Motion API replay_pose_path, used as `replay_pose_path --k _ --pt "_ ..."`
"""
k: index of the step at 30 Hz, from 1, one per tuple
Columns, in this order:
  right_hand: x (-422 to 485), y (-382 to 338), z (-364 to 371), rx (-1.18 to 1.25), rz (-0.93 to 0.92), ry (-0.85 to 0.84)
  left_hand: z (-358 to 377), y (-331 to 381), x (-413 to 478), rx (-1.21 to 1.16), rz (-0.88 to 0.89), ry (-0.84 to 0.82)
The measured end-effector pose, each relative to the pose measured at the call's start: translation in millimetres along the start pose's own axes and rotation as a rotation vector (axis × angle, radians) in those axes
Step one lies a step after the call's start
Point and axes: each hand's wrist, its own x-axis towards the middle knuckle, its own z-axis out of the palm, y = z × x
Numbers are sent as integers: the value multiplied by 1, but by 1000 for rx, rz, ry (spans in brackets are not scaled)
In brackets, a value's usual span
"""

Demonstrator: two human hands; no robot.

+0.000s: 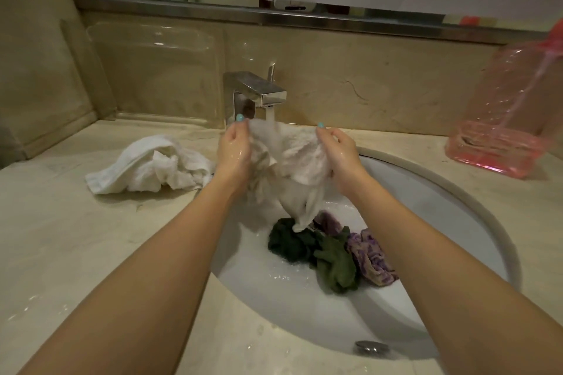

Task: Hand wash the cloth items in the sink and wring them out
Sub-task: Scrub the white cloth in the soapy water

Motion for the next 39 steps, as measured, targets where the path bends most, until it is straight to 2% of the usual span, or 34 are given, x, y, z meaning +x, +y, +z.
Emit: replay_pose_path --k 3,6,10,13,14,16,18,23,28,33,36,39 --pt "0 -2 -7 -156 -162 -10 -3 -3 4 25 5 55" --pt "0 -5 -12 -298 -235 49 -1 -4 2 20 14 44" --pt "-2 -8 -1 -351 -199 3 2 3 1 -187 -156 -11" --pt "-6 -10 5 -495 -280 -16 0 5 3 -292 -176 -17" --pt "-9 -11 5 -440 -282 -100 0 5 3 -282 -164 -15" --pt "-18 -7 7 -324 -169 -389 1 3 3 -255 -150 -10" --pt "-24 1 11 -364 -80 -559 2 2 2 -217 -145 -10" --pt "-17 -3 2 -212 -157 -389 4 2 3 -170 -89 -25" --pt "-25 5 17 -423 -199 -547 5 0 4 -178 -89 -48" --pt "-18 3 -6 -338 -166 -422 -2 -2 6 196 118 43" --pt "-14 4 -13 -302 -202 -314 -1 1 -3 439 147 -41" --pt "-6 -1 -17 -223 -265 -85 -3 6 -10 558 120 -136"
